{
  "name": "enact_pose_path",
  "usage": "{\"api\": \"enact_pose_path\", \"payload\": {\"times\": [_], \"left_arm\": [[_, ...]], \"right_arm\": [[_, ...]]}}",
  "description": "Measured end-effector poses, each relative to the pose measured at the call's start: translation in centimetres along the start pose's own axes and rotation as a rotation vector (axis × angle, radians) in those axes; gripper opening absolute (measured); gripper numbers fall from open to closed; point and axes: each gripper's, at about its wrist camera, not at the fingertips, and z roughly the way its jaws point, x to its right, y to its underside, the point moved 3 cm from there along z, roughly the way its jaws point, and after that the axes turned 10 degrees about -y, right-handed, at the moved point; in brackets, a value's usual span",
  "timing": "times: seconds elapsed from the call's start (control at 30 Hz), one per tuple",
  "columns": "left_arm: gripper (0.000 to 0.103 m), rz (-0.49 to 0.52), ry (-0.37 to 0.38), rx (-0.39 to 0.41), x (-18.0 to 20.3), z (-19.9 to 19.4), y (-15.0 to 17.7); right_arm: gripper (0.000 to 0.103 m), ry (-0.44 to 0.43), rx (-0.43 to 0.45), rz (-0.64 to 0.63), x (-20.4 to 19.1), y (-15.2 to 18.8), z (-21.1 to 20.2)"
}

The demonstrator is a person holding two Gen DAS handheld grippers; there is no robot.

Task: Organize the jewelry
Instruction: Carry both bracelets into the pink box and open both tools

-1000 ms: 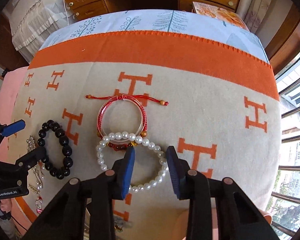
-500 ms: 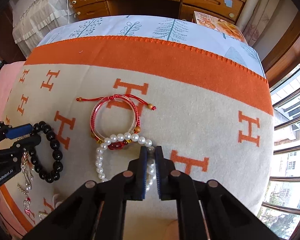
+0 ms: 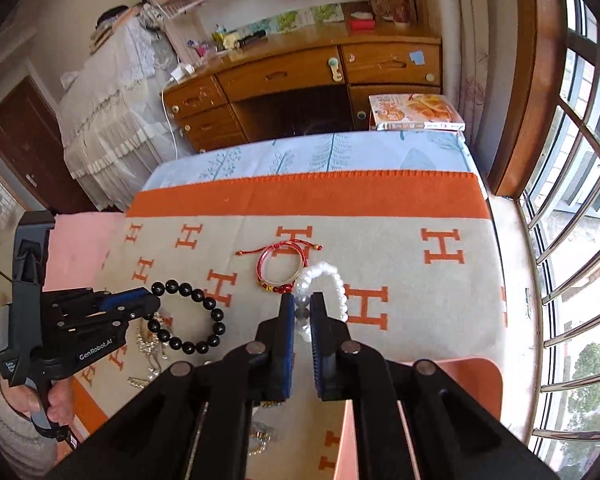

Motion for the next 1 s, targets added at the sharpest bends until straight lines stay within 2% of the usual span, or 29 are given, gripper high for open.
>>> {"api": "enact_pose_path", "payload": {"times": [0.13, 0.23, 0.4, 0.57, 0.63, 0.67, 0.83, 1.0], "left_arm": [[0.013, 0.051, 0.031, 0.078, 3.0, -4.7, 0.6], [0.013, 0.096, 0.062, 0.135, 5.2, -7.6, 1.3], [0.013, 0.168, 0.135, 0.193, 9.9, -11.3, 1.8], [0.013, 0.261, 0.208, 0.218, 15.8, -13.1, 2.3], [0.013, 0.300, 0.227, 0.220, 18.1, -13.2, 2.7], [0.013, 0.313, 0.231, 0.224, 19.0, -13.1, 2.8], [0.013, 0.364, 0.268, 0.202, 23.0, -10.6, 3.4], [0.013, 0.406, 0.255, 0.153, 25.3, -5.5, 4.0]], "right_arm": [[0.008, -0.003, 0.090, 0.015, 0.4, 1.1, -4.8], [0.008, 0.006, 0.114, 0.026, 1.1, 2.9, -7.2], [0.008, 0.033, 0.064, 0.051, 3.2, 6.8, -7.7], [0.008, -0.009, -0.020, 0.115, 5.4, 11.2, -6.3], [0.008, -0.050, -0.033, 0.148, 6.0, 12.6, -5.9], [0.008, -0.045, -0.034, 0.162, 6.3, 13.2, -5.8], [0.009, 0.119, -0.053, 0.186, 7.9, 15.8, -5.3], [0.011, 0.110, -0.025, 0.215, 8.3, 17.6, -6.2]]}}
